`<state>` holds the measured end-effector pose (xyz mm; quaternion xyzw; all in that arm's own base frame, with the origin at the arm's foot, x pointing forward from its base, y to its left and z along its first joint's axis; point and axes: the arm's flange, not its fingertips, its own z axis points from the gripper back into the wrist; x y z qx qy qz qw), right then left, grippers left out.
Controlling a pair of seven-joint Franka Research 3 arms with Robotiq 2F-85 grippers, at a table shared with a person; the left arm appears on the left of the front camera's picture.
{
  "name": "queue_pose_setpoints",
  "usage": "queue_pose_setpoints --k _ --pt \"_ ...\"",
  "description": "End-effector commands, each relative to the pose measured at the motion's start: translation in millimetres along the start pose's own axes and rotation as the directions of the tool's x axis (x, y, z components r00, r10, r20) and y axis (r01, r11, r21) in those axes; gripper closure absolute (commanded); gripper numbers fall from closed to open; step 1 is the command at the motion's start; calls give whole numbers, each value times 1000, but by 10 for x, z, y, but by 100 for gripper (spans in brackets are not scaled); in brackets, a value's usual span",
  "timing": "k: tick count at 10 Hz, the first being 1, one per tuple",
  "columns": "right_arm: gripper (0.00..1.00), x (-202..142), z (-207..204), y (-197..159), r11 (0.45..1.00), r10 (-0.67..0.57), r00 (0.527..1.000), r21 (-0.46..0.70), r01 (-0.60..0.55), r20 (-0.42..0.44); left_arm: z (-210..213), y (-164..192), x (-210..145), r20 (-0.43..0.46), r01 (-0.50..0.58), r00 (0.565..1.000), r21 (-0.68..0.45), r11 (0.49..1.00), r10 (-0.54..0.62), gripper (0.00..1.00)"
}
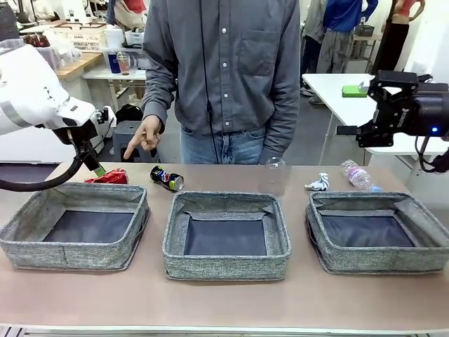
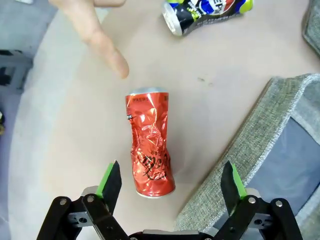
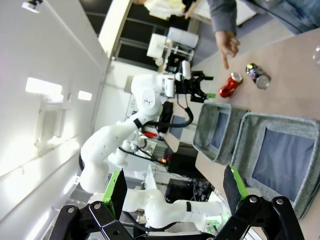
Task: Sort the waste into the appropriate baskets.
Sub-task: Pick up the waste item pointed out by the person.
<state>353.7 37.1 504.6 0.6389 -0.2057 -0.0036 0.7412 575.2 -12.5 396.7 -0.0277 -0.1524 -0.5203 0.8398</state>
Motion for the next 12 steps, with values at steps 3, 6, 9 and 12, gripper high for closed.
queue_pose_setpoints --k 3,6,9,12 --pt "0 25 -34 37 1000 -12 1000 22 12 15 -151 116 -131 -24 -81 996 18 997 81 0" --pt "0 25 -34 37 1000 -12 1000 22 12 15 -368 222 -187 -33 -104 994 18 994 104 0" --pt "0 25 -34 37 1000 -12 1000 22 12 15 -507 289 -221 -16 -70 997 43 997 70 0" --pt "0 25 -34 37 1000 -12 1000 22 12 15 -670 368 -218 -33 -59 998 56 997 61 0"
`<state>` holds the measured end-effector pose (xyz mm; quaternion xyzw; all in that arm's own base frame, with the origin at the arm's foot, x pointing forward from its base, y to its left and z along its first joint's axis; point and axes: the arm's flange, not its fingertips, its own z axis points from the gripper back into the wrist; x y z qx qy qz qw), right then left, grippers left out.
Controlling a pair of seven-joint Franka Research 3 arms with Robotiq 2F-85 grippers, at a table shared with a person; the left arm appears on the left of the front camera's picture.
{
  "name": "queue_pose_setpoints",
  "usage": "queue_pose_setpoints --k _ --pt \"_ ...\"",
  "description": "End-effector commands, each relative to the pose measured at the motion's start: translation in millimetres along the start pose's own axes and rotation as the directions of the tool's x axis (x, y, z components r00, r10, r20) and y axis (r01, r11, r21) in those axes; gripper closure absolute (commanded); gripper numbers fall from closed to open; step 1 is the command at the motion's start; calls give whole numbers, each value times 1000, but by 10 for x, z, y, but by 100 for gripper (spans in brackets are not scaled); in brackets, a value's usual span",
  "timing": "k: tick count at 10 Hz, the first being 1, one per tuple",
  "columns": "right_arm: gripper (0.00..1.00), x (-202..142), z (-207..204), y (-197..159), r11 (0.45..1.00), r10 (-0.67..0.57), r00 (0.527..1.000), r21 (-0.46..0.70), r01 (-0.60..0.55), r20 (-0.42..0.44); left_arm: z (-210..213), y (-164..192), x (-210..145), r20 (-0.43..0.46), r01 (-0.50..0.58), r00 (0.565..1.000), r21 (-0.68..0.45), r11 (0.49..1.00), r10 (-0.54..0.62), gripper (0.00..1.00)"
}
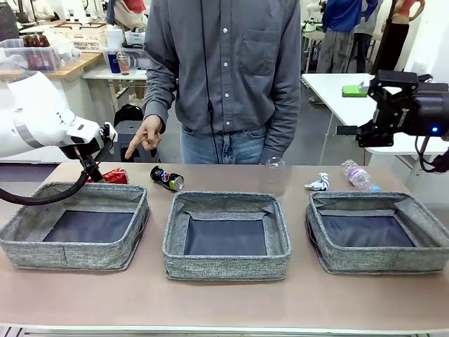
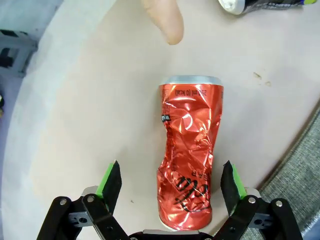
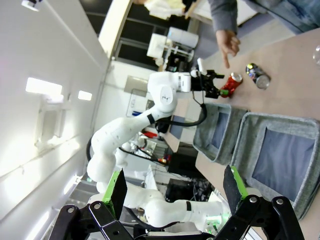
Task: Sort the waste into the appropriate baskets.
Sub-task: Pick up the waste item pointed out by the person.
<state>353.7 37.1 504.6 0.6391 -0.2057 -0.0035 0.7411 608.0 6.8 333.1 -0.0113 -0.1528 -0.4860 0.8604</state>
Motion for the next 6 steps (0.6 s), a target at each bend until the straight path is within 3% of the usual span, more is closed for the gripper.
queue_pose_setpoints --k 1,2,3,4,5,6 --pt "0 25 -35 37 1000 -12 1000 22 12 15 -47 64 1 -20 12 1000 10 1000 -12 0" --pt "0 25 -35 37 1000 -12 1000 22 12 15 -45 74 -20 -16 10 1000 9 1000 -10 0" --pt "0 25 -35 37 1000 -12 1000 22 12 15 -48 71 -17 -26 8 1000 -3 1000 -8 60" --pt "0 25 -35 37 1000 -12 1000 22 12 15 -56 73 -18 -37 13 999 -2 1000 -13 60" --pt "0 25 -35 37 1000 -12 1000 22 12 15 -63 76 -25 -37 18 999 -4 1000 -18 100" --pt "0 25 -35 37 1000 -12 1000 22 12 15 -73 72 -20 -41 20 999 -6 1000 -21 62"
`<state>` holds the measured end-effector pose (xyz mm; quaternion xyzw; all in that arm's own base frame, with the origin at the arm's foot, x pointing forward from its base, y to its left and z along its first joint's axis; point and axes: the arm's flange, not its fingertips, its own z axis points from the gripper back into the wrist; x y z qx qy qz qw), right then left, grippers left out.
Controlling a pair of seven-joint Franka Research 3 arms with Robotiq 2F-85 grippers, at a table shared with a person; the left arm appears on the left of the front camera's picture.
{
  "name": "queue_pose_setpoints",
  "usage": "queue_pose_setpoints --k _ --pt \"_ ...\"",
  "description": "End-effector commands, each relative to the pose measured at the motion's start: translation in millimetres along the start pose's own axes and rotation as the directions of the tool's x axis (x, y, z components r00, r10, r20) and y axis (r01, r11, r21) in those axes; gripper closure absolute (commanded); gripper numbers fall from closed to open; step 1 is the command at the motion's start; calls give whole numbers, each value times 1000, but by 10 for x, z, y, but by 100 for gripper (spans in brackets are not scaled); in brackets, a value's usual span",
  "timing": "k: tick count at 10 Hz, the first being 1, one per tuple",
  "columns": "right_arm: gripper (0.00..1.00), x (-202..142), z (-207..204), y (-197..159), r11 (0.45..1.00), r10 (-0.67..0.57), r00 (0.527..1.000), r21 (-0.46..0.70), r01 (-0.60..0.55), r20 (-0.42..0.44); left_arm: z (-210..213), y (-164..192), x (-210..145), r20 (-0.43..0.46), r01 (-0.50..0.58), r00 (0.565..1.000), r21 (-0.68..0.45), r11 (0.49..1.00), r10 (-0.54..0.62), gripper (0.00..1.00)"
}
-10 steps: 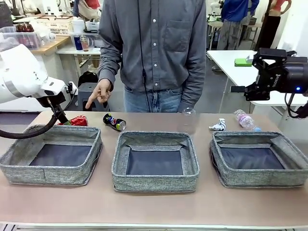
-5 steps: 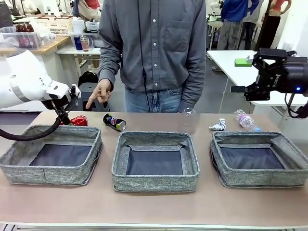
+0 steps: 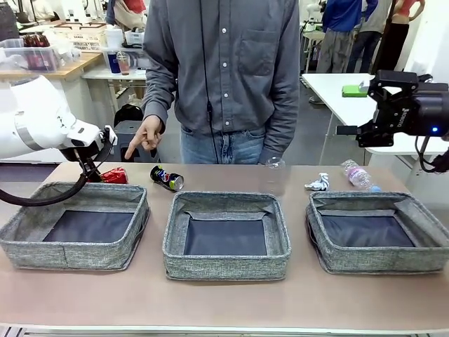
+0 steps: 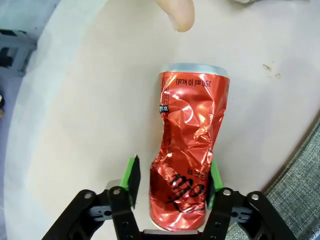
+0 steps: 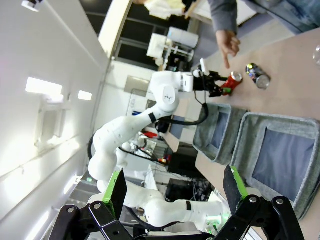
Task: Sort the waste into the appropriate baskets.
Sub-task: Pick up the waste item pointed out by the person.
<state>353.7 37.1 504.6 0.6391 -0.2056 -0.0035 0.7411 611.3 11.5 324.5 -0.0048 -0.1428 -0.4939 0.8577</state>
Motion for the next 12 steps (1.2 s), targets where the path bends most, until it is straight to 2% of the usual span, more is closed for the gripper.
queue_pose_setpoints --k 1,9,10,12 --pt "0 25 -35 37 1000 -12 1000 22 12 15 2 35 20 -18 1 1000 -9 1000 -1 100" --pt "0 25 -35 37 1000 -12 1000 22 12 15 -6 8 56 -15 21 1000 -24 1000 -21 100" --pt "0 25 -35 37 1000 -12 1000 22 12 15 42 -27 64 -30 25 999 -41 999 -26 87" --pt "0 25 -35 37 1000 -12 1000 22 12 15 398 -298 111 -31 121 992 -68 990 -124 87"
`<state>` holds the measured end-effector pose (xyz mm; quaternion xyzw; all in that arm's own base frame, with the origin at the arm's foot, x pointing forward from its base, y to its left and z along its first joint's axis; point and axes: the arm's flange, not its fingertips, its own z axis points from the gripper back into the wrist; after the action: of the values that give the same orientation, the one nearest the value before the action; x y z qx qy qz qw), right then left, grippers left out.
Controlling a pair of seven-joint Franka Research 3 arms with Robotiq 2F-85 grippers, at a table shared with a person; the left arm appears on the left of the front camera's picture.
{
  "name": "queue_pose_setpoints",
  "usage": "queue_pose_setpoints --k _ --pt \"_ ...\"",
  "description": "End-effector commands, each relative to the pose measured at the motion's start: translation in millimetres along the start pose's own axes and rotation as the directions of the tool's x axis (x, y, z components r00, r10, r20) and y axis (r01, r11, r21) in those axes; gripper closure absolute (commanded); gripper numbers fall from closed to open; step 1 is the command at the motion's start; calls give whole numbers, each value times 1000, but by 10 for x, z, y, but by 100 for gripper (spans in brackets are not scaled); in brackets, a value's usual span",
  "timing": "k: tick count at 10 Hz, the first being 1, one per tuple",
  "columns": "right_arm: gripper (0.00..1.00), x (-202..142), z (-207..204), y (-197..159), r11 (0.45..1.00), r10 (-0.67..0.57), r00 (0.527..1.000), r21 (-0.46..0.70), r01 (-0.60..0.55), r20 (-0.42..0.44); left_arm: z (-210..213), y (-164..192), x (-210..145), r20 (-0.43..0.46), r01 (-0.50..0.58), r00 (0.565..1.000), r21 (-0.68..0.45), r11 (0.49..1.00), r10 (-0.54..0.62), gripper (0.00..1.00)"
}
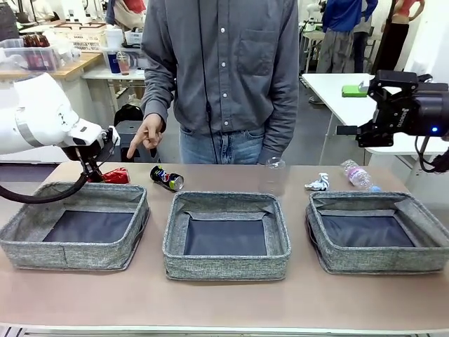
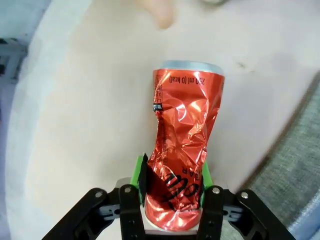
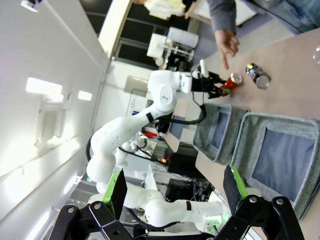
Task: Sort the waste into the appropriate baskets.
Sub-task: Pick up the waste item pointed out by the person.
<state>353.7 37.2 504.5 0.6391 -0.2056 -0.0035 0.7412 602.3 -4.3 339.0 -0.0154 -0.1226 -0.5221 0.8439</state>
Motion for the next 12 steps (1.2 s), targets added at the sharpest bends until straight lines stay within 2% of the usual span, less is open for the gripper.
queue_pose_setpoints --k 1,2,4,5,6,7,8,9,10,11,12 --pt "0 25 -34 37 1000 -12 1000 22 12 15 555 -411 18 -37 163 986 -16 986 -164 87" --pt "0 25 -34 37 1000 -12 1000 22 12 15 832 -621 34 -31 264 964 3 964 -264 87" --pt "0 25 -34 37 1000 -12 1000 22 12 15 1341 -989 34 -19 388 922 45 921 -387 87" --pt "0 25 -34 37 1000 -12 1000 22 12 15 1598 -1196 34 -2 426 904 48 903 -427 87" --pt "0 25 -34 37 1000 -12 1000 22 12 15 1847 -1399 32 54 456 887 57 888 -458 87" --pt "0 25 -34 37 1000 -12 1000 22 12 15 2105 -1624 29 111 480 869 43 876 -482 87" --pt "0 25 -34 37 1000 -12 1000 22 12 15 2304 -1867 48 154 460 875 30 888 -458 87" --pt "0 25 -34 37 1000 -12 1000 22 12 15 2413 -2098 78 200 376 907 16 927 -371 87" --pt "0 25 -34 37 1000 -12 1000 22 12 15 2380 -2126 59 102 372 923 22 928 -372 87" --pt "0 25 -34 37 1000 -12 1000 22 12 15 2386 -1936 140 149 446 883 37 894 -446 87" --pt "0 25 -34 37 1000 -12 1000 22 12 15 2386 -1936 140 149 446 883 37 894 -446 87"
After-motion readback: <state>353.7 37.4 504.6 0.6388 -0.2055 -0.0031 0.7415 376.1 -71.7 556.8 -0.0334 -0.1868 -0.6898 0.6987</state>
